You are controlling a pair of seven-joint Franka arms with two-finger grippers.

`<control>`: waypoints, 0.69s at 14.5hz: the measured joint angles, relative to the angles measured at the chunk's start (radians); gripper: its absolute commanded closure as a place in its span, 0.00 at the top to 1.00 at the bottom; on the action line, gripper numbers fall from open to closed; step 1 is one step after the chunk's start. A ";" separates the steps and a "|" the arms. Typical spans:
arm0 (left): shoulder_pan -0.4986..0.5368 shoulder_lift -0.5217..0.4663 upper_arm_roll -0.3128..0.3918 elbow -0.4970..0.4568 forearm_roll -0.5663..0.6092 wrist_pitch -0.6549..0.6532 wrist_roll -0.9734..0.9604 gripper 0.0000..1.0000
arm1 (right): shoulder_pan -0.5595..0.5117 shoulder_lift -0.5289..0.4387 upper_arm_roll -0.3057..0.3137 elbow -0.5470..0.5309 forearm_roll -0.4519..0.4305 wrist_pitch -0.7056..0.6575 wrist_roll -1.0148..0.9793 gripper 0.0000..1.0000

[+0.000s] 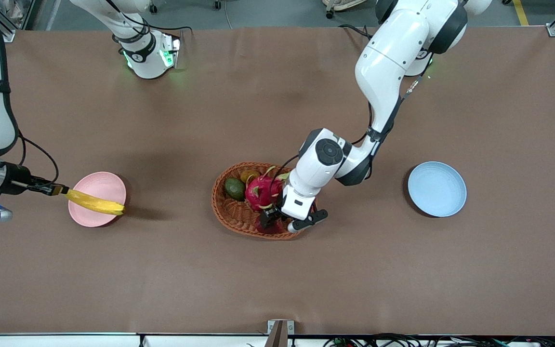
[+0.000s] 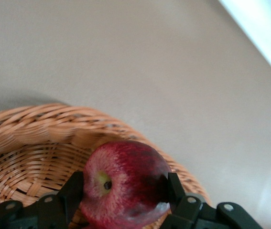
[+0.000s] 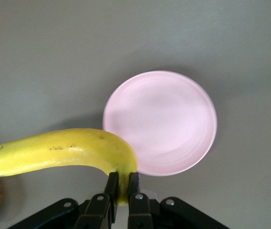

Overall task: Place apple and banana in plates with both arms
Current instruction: 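Carry the banana with the right gripper over the pink plate, then lower the banana onto the pink plate while the left gripper lifts the apple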

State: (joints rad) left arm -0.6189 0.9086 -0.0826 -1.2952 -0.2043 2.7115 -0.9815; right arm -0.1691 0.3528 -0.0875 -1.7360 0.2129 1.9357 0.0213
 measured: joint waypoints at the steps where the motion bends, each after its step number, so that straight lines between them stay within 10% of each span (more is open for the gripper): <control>1: 0.002 -0.015 0.002 0.001 0.000 -0.007 0.000 0.40 | -0.016 0.008 0.000 -0.036 -0.001 0.054 -0.040 0.02; 8: 0.031 -0.175 0.057 -0.067 0.038 -0.233 0.004 0.40 | -0.081 0.040 0.001 -0.228 -0.002 0.321 -0.168 0.03; 9: 0.046 -0.216 0.058 -0.118 0.066 -0.240 0.007 0.40 | -0.086 0.044 0.001 -0.228 -0.002 0.330 -0.175 0.08; 10: 0.066 -0.264 0.059 -0.178 0.084 -0.242 0.026 0.40 | -0.092 0.048 0.001 -0.229 -0.002 0.334 -0.184 0.37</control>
State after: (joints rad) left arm -0.5526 0.6444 -0.0240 -1.4737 -0.1204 2.4697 -0.9554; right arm -0.2609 0.4003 -0.0860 -1.9645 0.2106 2.2697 -0.1624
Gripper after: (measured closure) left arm 0.242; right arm 0.872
